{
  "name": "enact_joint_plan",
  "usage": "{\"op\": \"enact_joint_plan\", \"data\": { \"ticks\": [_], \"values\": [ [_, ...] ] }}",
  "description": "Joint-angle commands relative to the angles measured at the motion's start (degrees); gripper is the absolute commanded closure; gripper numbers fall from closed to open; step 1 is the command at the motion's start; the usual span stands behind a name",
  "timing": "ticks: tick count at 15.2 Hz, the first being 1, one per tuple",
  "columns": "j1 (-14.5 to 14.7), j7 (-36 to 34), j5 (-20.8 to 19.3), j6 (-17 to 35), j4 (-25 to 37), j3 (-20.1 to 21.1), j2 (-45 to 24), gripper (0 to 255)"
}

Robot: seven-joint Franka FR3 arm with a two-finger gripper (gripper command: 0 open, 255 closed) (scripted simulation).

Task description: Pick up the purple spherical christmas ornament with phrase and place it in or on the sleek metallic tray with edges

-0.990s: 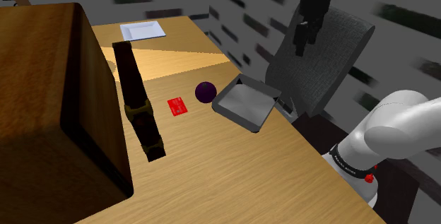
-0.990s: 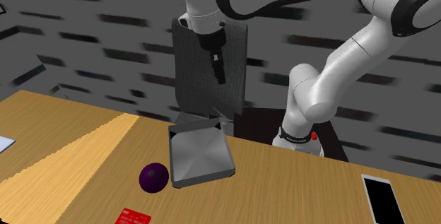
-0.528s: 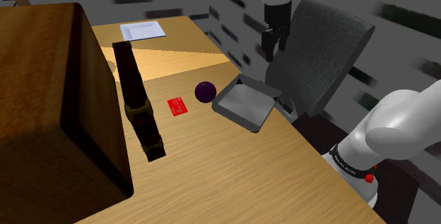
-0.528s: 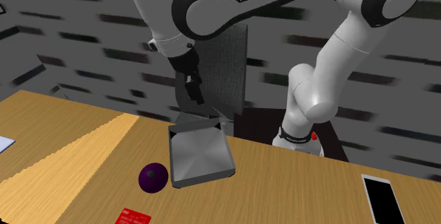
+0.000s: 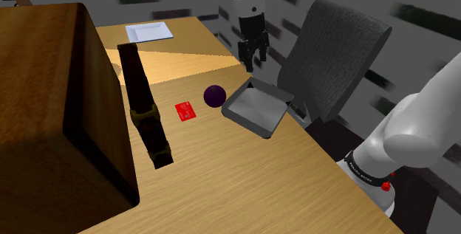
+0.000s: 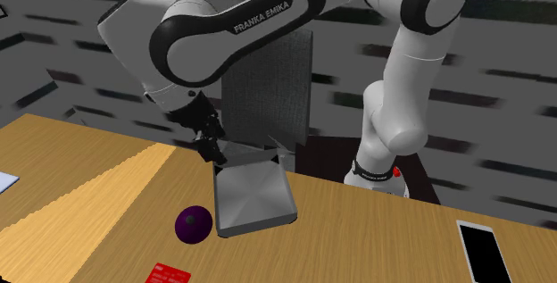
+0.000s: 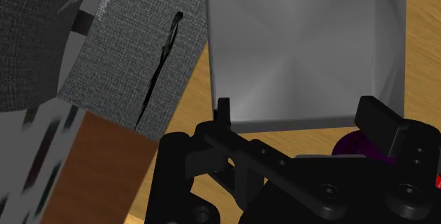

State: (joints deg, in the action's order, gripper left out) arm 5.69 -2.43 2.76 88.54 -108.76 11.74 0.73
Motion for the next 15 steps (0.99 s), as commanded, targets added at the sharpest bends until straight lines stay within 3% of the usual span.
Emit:
{"op": "enact_joint_plan", "data": {
  "ticks": [1,7,13,15],
  "values": [
    [0.8,-1.0,0.4,-0.6,4.2,0.9,-4.8,0],
    [3.6,-3.1,0.7,-3.3,18.9,2.6,-19.7,0],
    [7.5,-5.1,0.5,-9.2,38.5,3.8,-36.2,0],
    [7.3,-4.9,0.7,-7.2,35.5,3.8,-35.2,0]
  ]
}}
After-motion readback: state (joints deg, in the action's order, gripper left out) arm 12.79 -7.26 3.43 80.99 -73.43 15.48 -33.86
